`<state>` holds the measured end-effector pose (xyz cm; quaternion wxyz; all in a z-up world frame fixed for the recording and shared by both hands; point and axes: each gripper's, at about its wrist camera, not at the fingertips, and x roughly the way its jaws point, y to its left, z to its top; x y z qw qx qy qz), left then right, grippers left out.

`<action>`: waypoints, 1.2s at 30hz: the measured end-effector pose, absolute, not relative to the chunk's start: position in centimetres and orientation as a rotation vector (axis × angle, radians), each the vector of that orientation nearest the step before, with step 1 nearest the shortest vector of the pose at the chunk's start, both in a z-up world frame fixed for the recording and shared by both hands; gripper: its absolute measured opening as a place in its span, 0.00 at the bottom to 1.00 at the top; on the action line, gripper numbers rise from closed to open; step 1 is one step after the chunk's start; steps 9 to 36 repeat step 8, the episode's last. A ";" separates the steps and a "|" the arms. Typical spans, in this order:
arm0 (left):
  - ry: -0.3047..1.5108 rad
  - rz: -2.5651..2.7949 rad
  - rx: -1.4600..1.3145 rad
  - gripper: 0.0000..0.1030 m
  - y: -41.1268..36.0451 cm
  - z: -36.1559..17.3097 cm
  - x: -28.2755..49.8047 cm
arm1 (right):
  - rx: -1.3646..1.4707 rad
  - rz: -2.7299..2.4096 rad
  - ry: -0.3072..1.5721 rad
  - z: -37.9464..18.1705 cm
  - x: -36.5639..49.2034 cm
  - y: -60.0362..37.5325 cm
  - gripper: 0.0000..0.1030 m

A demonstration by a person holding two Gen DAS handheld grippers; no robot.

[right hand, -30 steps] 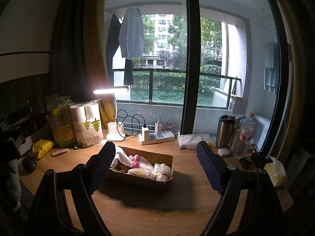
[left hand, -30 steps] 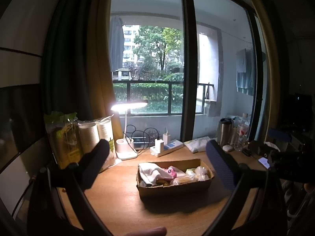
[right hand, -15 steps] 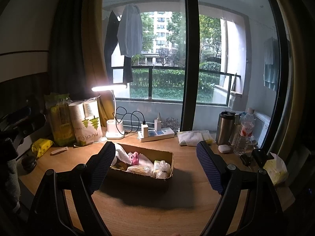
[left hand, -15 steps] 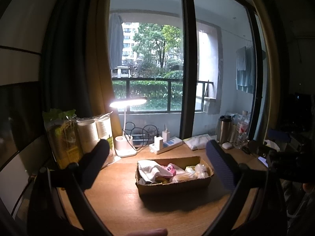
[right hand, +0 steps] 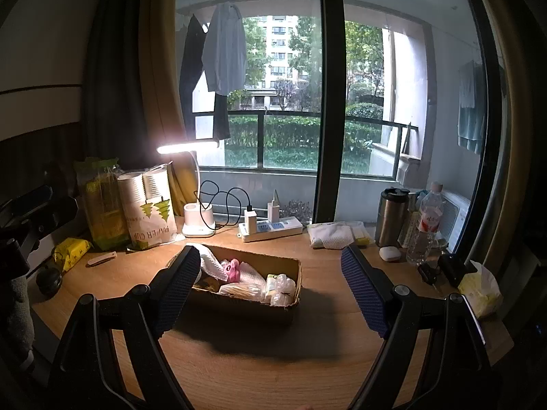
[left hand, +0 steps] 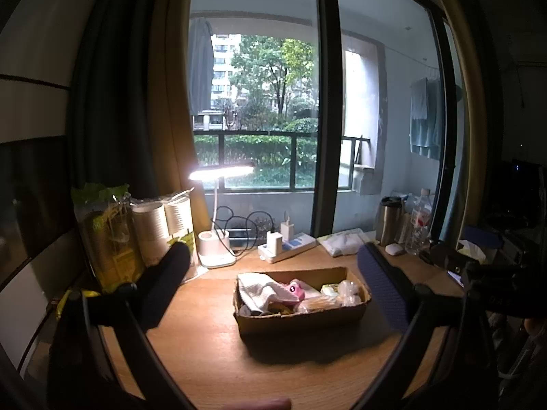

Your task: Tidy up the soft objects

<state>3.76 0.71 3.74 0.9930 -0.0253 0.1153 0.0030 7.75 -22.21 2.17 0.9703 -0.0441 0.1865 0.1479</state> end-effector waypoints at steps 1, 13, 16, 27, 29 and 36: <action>0.231 0.005 -0.053 0.96 0.7 3.7 3.8 | -0.090 0.298 0.378 2.2 7.8 -22.2 0.84; 0.234 0.010 -0.056 0.96 0.6 3.6 3.8 | -0.090 0.298 0.382 2.0 7.8 -22.1 0.84; 0.234 0.010 -0.056 0.96 0.6 3.6 3.8 | -0.090 0.298 0.382 2.0 7.8 -22.1 0.84; 0.234 0.010 -0.056 0.96 0.6 3.6 3.8 | -0.090 0.298 0.382 2.0 7.8 -22.1 0.84; 0.234 0.010 -0.056 0.96 0.6 3.6 3.8 | -0.090 0.298 0.382 2.0 7.8 -22.1 0.84; 0.234 0.010 -0.056 0.96 0.6 3.6 3.8 | -0.090 0.298 0.382 2.0 7.8 -22.1 0.84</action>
